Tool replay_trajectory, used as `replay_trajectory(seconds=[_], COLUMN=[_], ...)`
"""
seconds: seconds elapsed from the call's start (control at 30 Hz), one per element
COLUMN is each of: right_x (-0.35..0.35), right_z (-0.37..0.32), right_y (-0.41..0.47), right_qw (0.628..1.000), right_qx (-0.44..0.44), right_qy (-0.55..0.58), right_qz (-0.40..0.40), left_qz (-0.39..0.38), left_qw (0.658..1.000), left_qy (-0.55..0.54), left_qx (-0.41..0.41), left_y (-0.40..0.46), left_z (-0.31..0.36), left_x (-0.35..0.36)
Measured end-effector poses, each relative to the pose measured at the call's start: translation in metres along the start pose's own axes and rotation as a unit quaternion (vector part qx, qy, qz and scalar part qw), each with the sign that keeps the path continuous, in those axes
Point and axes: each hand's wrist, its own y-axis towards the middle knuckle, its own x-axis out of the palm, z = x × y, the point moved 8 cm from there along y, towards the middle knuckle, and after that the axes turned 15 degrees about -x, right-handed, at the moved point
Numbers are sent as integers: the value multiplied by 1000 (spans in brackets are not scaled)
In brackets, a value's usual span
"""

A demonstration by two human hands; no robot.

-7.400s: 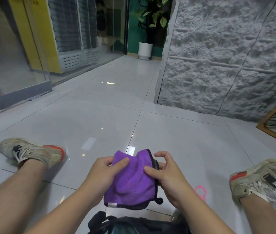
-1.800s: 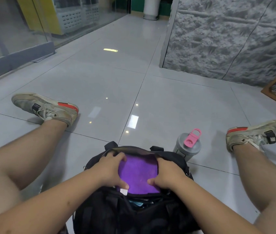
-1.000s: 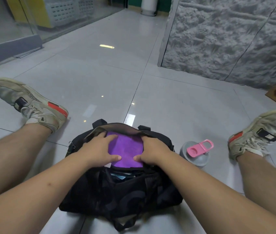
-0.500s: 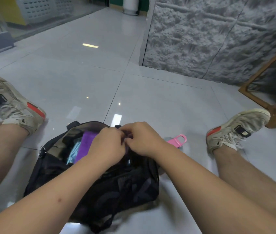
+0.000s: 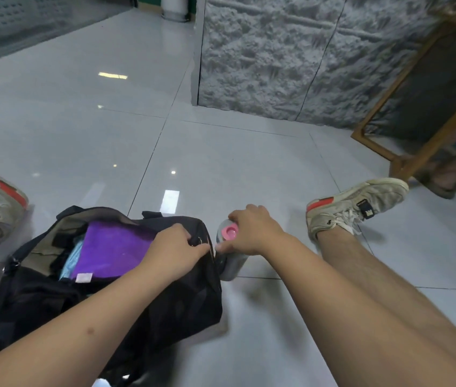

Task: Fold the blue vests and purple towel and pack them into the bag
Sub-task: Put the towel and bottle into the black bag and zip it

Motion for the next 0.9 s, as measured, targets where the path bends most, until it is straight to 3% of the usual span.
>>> replay_trajectory(seconds=[0.17,0.37,0.6,0.73,0.9], right_x=[12,24,-18,-40,-63], right_z=[11,12,11,-2,-21], right_y=[-3,-1,-7,-13,-20], right_qw=[1000,997,985,978,971], right_qx=[2,-1,1,-19,-44], right_qy=[7,66,120,137,147], right_qz=[-25,32,124,156,183], left_qz=[-11,-31,46,70,42], left_qw=[999,996,993,995,995], left_qy=[30,46,77,37,-58], left_qx=[-33,-74,-73,-63,-68], left_y=[5,16,14,9,15], left_z=[-1,-10,-11,-8,-14], left_x=[10,21,12,2,-5])
